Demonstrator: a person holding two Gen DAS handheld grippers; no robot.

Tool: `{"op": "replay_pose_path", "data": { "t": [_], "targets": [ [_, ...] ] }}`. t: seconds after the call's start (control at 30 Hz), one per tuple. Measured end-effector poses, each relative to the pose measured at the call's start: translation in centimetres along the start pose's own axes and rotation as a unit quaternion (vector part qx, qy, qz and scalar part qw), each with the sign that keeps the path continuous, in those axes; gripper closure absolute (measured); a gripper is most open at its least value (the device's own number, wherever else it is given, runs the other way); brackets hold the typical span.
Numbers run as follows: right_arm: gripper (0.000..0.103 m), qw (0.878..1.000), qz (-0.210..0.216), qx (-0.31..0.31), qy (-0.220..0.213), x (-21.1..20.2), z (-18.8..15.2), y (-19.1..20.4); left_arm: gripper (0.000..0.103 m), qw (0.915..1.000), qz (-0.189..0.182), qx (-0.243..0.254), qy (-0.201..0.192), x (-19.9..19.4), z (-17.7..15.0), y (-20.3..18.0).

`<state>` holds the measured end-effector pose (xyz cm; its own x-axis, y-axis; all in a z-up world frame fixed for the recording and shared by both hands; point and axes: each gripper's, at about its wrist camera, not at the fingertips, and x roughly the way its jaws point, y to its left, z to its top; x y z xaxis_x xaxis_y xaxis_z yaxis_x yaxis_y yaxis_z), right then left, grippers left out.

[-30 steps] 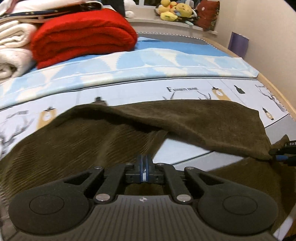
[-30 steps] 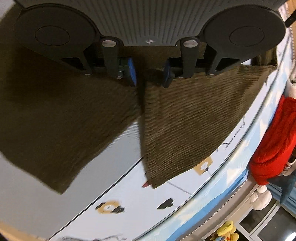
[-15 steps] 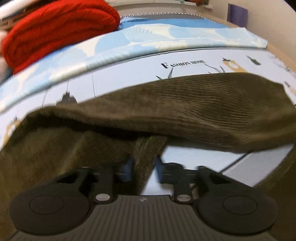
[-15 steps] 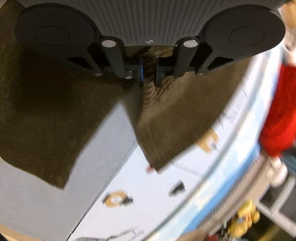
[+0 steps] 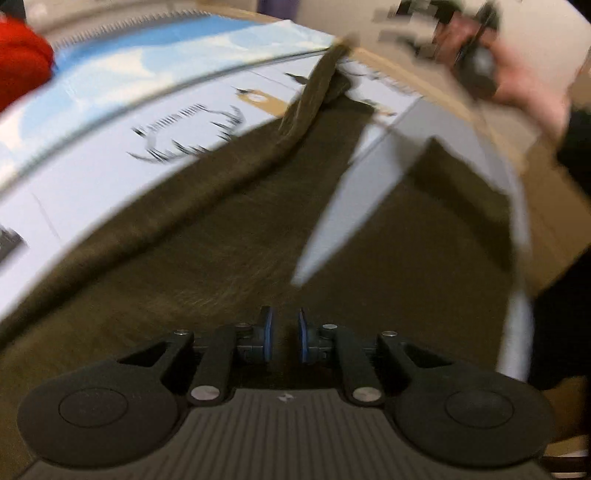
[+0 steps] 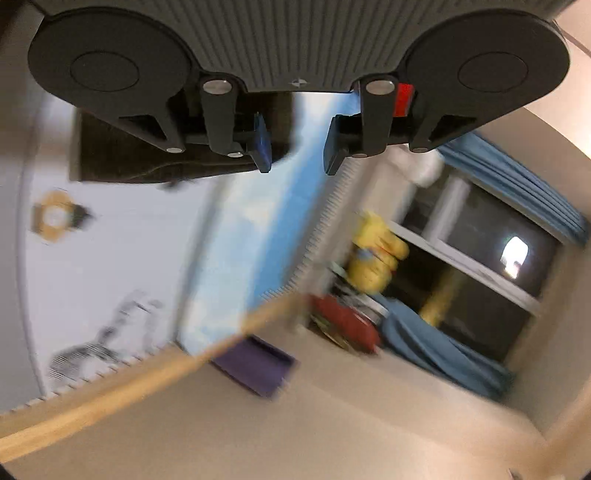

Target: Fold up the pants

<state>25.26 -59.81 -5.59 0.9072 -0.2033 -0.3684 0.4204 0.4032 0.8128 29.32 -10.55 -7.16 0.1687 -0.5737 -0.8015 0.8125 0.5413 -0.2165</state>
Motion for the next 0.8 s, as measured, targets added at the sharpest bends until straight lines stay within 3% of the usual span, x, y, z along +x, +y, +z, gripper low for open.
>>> {"op": "replay_pose_path", "data": {
  "t": [0.1,0.17,0.2,0.33,0.4,0.57,0.6,0.67,0.8],
  "targets": [
    [0.069,0.993,-0.12,-0.009,0.008,0.2,-1.1,-3.0,0.043,0.9995,-0.006,-0.016,-0.026,-1.4,0.2,0.4],
    [0.069,0.98,-0.197,-0.02,0.023,0.2,-1.8,-5.0,0.041,0.9964,0.019,-0.044,-0.07,-2.8,0.4,1.4],
    [0.069,0.977,-0.211,-0.023,0.031,0.2,-2.3,-6.2,0.041,0.993,0.039,-0.068,-0.088,-3.3,0.6,2.1],
    [0.066,0.976,-0.195,-0.006,0.1,2.6,-3.6,-9.4,0.043,0.9654,0.149,-0.188,-0.103,-3.7,0.4,6.3],
    [0.062,0.977,-0.178,-0.018,0.119,3.8,-4.1,-9.7,0.043,0.9599,0.147,-0.223,-0.085,-3.1,0.2,7.6],
    [0.055,0.975,-0.163,-0.094,0.121,5.5,-4.8,-7.3,0.043,0.9435,0.115,-0.3,-0.082,-0.9,-0.2,9.5],
    [0.057,0.973,-0.169,-0.106,0.119,6.0,-4.8,-6.9,0.043,0.9394,0.107,-0.314,-0.087,-0.4,-0.3,10.0],
    [0.087,0.963,-0.2,-0.145,0.111,6.0,-5.4,-6.3,0.042,0.9304,0.099,-0.34,-0.096,0.7,0.0,10.9],
    [0.093,0.957,-0.207,-0.171,0.105,5.7,-5.7,-6.1,0.043,0.9182,0.098,-0.372,-0.096,2.7,1.0,12.0]
  ]
}}
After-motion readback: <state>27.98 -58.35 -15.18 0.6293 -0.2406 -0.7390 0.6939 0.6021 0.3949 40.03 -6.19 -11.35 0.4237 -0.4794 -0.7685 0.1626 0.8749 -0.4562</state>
